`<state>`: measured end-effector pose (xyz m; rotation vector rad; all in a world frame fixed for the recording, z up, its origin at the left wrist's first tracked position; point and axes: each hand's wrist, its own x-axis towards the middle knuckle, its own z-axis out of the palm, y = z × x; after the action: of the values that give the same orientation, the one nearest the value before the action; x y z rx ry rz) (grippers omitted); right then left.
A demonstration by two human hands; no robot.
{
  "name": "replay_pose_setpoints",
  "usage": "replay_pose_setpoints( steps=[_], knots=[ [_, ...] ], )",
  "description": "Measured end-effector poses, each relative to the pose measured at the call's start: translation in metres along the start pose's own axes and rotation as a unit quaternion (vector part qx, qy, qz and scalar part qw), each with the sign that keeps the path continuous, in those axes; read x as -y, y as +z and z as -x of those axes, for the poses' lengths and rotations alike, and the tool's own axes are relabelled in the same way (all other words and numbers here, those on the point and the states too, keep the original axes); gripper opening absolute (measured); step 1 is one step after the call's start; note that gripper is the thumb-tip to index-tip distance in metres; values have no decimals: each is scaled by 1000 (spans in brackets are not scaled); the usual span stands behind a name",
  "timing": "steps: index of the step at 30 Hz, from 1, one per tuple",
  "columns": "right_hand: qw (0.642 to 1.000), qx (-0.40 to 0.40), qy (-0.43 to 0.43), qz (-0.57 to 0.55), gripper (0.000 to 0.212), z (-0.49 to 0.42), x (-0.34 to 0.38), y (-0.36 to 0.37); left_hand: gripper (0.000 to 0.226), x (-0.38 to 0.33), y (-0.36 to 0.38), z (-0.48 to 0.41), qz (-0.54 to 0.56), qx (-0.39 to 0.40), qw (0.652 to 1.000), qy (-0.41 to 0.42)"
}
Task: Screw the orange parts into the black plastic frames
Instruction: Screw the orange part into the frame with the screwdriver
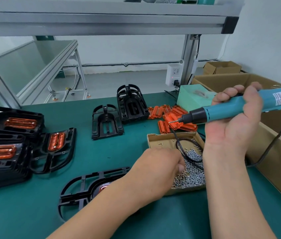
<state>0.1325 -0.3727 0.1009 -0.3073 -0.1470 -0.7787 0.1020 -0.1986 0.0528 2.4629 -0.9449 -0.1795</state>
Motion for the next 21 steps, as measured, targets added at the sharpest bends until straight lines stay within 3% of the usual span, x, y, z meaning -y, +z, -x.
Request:
replay_pose_setpoints(
  steps=[4,7,8,11,14,17,21],
  knots=[
    [1000,-10,14,-12,15,2,-2,-2,24,11,-19,15,153,19,987,-47],
    [999,-9,29,-13,18,6,-5,-3,25,28,-32,35,315,9,946,-75],
    [999,-8,34,-8,19,9,-7,-3,25,34,-35,43,395,6,914,-92],
    [998,6,60,10,22,20,-18,0,14,49,-45,65,638,3,755,-152],
    [995,19,96,27,23,38,-34,5,5,62,-51,86,741,11,648,-175],
    [989,30,139,53,23,60,-50,9,8,68,-48,101,786,29,593,-173],
    [981,50,171,75,16,80,-60,12,9,70,-40,107,799,32,575,-175]
  ],
)
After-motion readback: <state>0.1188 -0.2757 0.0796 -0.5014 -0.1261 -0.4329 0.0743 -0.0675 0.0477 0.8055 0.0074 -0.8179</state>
